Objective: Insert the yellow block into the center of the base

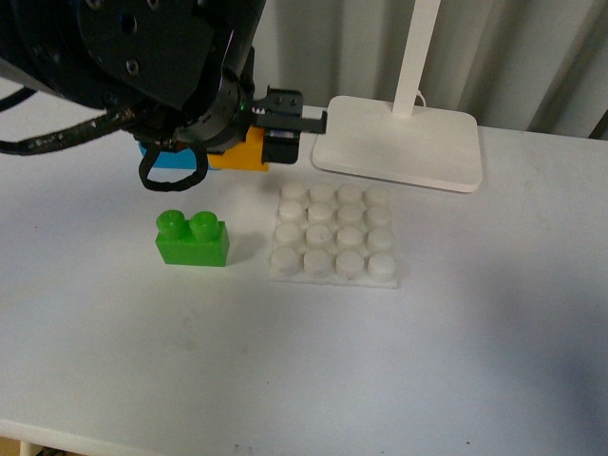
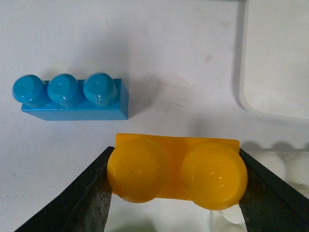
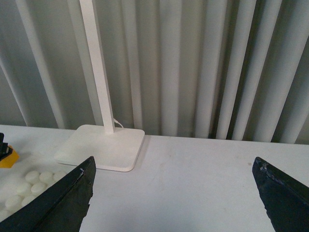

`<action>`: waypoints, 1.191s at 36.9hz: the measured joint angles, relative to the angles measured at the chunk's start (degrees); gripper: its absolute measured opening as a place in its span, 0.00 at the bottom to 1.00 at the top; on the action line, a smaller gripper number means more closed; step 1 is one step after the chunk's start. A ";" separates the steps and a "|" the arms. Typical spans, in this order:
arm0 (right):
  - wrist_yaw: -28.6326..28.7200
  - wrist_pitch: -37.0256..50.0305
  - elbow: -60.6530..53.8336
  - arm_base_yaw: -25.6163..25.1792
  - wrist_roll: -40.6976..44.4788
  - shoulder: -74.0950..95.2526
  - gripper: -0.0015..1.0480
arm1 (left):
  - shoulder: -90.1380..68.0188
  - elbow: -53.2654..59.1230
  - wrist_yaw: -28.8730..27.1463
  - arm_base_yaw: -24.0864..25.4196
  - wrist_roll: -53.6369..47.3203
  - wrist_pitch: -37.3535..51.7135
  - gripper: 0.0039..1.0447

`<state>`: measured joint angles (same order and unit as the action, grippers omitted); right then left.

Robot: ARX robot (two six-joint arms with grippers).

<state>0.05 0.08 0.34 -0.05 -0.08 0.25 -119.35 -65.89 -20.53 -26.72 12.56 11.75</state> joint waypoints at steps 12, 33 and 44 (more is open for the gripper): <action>0.00 0.00 0.00 0.00 0.00 0.00 0.91 | 4.22 4.50 -4.11 -7.72 7.41 -2.19 0.62; 0.00 0.00 0.00 0.00 0.00 0.00 0.91 | 1.42 2.99 -5.51 -13.20 13.35 -4.50 0.62; 0.00 0.00 0.00 0.00 0.00 0.00 0.91 | -0.28 0.90 -4.98 -14.36 15.04 -5.29 0.62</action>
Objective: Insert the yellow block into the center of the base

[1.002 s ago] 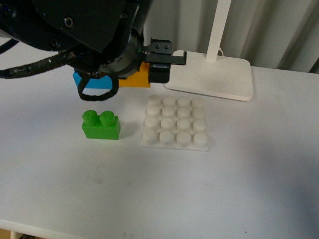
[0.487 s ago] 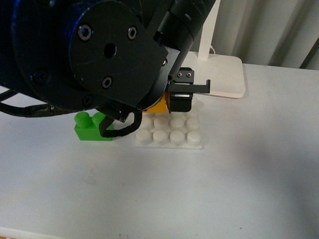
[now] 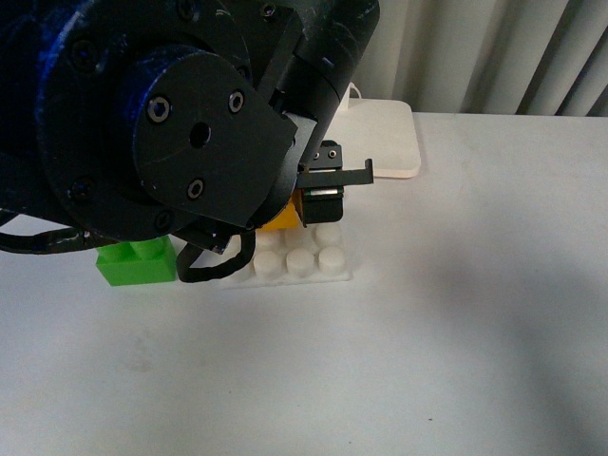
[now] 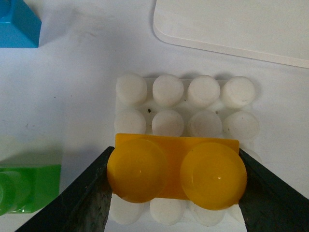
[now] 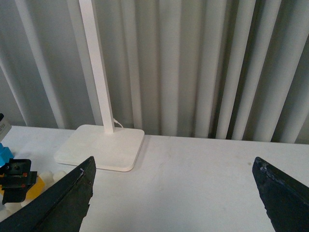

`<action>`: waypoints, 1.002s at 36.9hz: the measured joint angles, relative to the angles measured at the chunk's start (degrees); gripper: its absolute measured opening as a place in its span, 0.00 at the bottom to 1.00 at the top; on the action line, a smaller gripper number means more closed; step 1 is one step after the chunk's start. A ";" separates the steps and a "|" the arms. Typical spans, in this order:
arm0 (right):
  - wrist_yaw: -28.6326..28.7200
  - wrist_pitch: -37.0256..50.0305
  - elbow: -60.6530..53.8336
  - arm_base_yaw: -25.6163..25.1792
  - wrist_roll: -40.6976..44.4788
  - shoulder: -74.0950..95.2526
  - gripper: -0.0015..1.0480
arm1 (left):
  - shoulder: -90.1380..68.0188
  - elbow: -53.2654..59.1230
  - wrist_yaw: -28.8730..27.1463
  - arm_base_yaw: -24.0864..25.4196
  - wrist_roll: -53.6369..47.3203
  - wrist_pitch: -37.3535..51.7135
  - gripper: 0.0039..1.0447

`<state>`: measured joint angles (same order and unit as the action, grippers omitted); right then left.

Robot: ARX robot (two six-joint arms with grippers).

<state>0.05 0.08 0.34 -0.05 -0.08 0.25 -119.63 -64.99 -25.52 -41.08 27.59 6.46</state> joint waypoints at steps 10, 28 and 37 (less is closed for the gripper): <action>0.00 0.00 0.02 0.00 0.00 0.00 0.91 | -0.42 -0.98 1.09 -0.37 1.73 -0.48 0.61; 0.00 0.00 0.02 0.00 0.00 0.00 0.91 | -1.14 -1.16 2.99 -0.61 4.02 -0.52 0.61; 0.00 0.00 0.00 0.00 0.00 0.00 0.91 | -2.21 -1.16 3.21 -0.61 4.02 -0.04 0.61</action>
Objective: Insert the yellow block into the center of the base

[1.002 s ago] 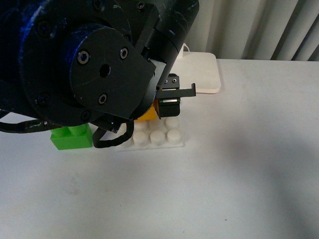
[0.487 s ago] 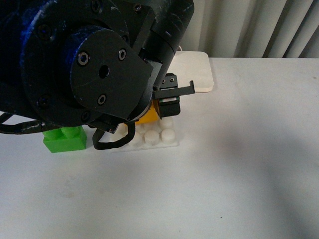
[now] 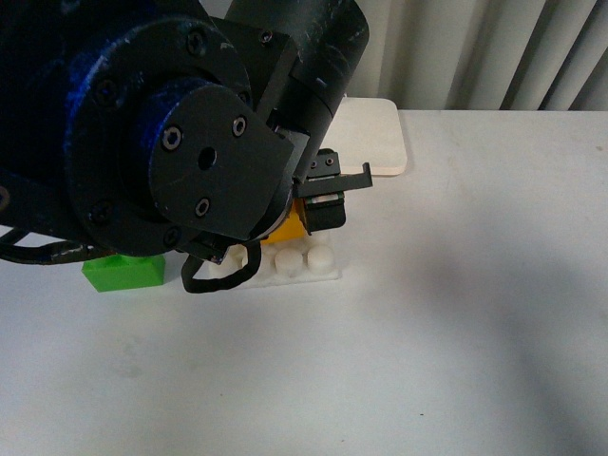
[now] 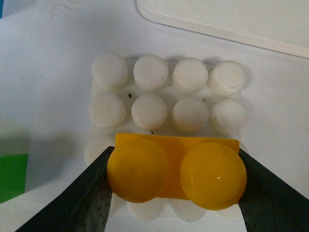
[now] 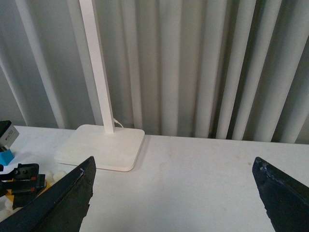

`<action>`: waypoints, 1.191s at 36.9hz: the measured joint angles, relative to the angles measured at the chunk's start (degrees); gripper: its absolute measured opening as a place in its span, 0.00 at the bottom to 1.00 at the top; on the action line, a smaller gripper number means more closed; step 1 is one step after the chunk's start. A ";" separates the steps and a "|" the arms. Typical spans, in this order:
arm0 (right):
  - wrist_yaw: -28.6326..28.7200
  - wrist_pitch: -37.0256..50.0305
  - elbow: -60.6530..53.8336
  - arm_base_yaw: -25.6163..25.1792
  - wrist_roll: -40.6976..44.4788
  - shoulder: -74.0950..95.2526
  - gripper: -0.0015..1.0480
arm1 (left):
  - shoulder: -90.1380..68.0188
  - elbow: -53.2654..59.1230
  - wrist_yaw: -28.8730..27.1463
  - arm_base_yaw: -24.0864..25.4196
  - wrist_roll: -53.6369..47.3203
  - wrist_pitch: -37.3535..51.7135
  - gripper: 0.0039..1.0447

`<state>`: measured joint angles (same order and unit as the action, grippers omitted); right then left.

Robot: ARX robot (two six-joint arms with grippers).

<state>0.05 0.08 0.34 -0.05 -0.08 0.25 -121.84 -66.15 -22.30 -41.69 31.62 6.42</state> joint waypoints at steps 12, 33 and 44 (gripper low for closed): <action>0.00 0.00 0.00 0.00 0.00 0.00 0.91 | -2.27 -0.63 -0.22 0.00 -0.26 0.70 0.61; 0.00 0.00 0.02 0.00 0.00 0.00 0.91 | -5.35 -4.46 -0.52 -0.42 -2.10 -2.62 0.61; 0.00 0.00 0.02 0.00 0.00 0.00 0.91 | -6.56 -5.70 -1.64 -0.94 -4.44 -3.96 0.61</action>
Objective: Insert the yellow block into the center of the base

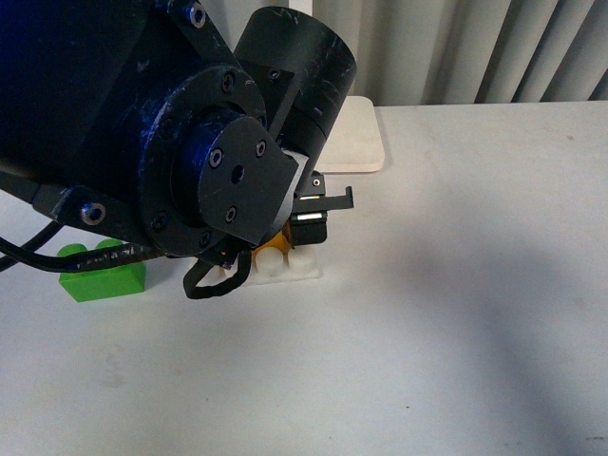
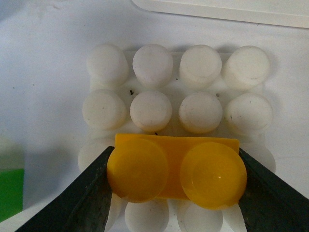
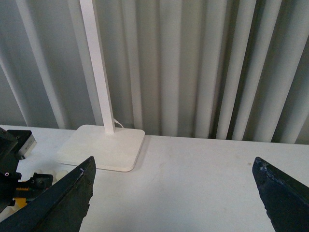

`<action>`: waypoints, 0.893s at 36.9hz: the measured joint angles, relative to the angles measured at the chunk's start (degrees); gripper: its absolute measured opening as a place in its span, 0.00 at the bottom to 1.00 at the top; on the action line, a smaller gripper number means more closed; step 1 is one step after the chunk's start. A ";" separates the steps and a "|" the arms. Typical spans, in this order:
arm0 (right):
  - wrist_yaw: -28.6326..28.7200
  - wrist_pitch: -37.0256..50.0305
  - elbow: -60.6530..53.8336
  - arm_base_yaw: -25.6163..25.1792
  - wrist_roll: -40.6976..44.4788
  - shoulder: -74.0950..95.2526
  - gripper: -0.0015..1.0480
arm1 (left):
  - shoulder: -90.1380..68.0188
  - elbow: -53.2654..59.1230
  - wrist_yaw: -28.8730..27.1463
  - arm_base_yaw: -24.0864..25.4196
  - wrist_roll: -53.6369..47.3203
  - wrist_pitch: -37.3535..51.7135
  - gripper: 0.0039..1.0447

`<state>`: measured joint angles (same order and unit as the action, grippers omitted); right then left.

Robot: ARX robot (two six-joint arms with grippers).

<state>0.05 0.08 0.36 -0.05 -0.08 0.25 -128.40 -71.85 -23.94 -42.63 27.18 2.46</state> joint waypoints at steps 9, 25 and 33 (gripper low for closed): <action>0.00 0.00 0.00 0.00 0.00 0.00 0.91 | -0.72 -0.72 -0.74 -0.50 -0.37 -0.98 0.61; 0.00 0.00 -0.02 0.00 0.00 0.00 0.91 | -1.05 -1.18 -1.64 -0.87 -0.42 -1.07 0.61; 0.00 0.00 0.00 0.00 0.00 0.00 0.91 | -0.46 -0.24 -0.37 -0.76 -0.31 -0.68 0.78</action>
<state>0.05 0.08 0.36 -0.05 -0.08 0.25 -128.86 -72.10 -24.32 -43.40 26.87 1.78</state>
